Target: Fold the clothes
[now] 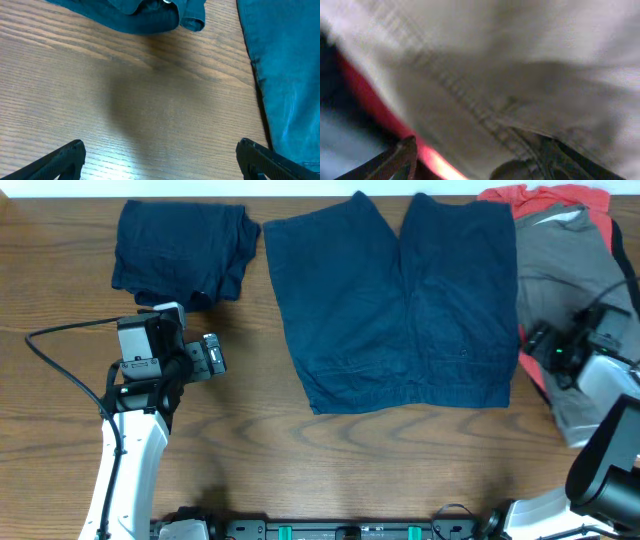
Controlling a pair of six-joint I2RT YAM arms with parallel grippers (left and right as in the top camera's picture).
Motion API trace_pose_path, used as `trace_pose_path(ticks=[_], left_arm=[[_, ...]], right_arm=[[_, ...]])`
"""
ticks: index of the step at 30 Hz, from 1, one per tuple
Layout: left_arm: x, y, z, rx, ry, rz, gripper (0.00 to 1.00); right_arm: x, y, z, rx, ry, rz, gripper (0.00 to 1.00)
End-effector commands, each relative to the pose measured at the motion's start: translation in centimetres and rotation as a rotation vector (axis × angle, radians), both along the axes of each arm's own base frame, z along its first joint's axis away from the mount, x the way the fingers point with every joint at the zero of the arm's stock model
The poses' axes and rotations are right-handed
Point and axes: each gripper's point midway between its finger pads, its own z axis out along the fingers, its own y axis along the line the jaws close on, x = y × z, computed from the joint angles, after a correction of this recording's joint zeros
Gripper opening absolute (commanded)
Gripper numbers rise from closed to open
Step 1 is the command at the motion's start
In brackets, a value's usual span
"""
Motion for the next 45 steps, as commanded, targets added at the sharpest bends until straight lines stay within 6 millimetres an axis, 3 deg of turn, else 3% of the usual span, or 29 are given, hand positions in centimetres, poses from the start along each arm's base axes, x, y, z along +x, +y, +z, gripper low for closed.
trace_pose_path(ticks=[1,4,16,23,27,32,34,36,39,45], left_arm=[[0.5,0.2,0.8,-0.001,-0.018,0.013,0.98],[0.5,0.3,0.8,0.000,-0.018,0.013,0.98],[0.6,0.3,0.9,0.001,-0.026,0.013,0.98],[0.7,0.3,0.9,0.001,-0.030,0.013,0.98],[0.9,0.3,1.1,0.003,-0.039,0.013,0.98],[1.4,-0.1,1.2,0.016,-0.059,-0.037,0.98],[1.6,-0.4,0.8,0.020,-0.054,-0.072,0.98],[1.8,-0.7,-0.1,0.017,-0.030,-0.083,0.98],[1.7,-1.0,-1.6,0.006,0.017,-0.094,0.98],[1.8,-1.1,-3.3,-0.002,0.064,-0.096,0.98]], right_arm=[[-2.8,-4.4,-1.0,-0.055,0.045,-0.171,0.80],[-2.1,-5.4,-0.4,-0.036,-0.022,-0.177,0.80],[0.6,-4.6,1.0,-0.048,-0.128,-0.084,0.81],[3.8,-2.7,4.8,0.010,-0.264,0.058,0.80],[5.5,0.0,8.5,0.023,-0.353,0.188,0.82],[7.3,6.4,14.7,0.056,-0.514,0.410,0.82],[7.5,8.9,16.0,0.050,-0.537,0.467,0.82],[7.6,9.9,16.1,-0.002,-0.500,0.445,0.85],[7.1,8.8,14.8,-0.083,-0.405,0.334,0.87],[5.5,8.1,12.7,-0.054,-0.306,0.313,0.88]])
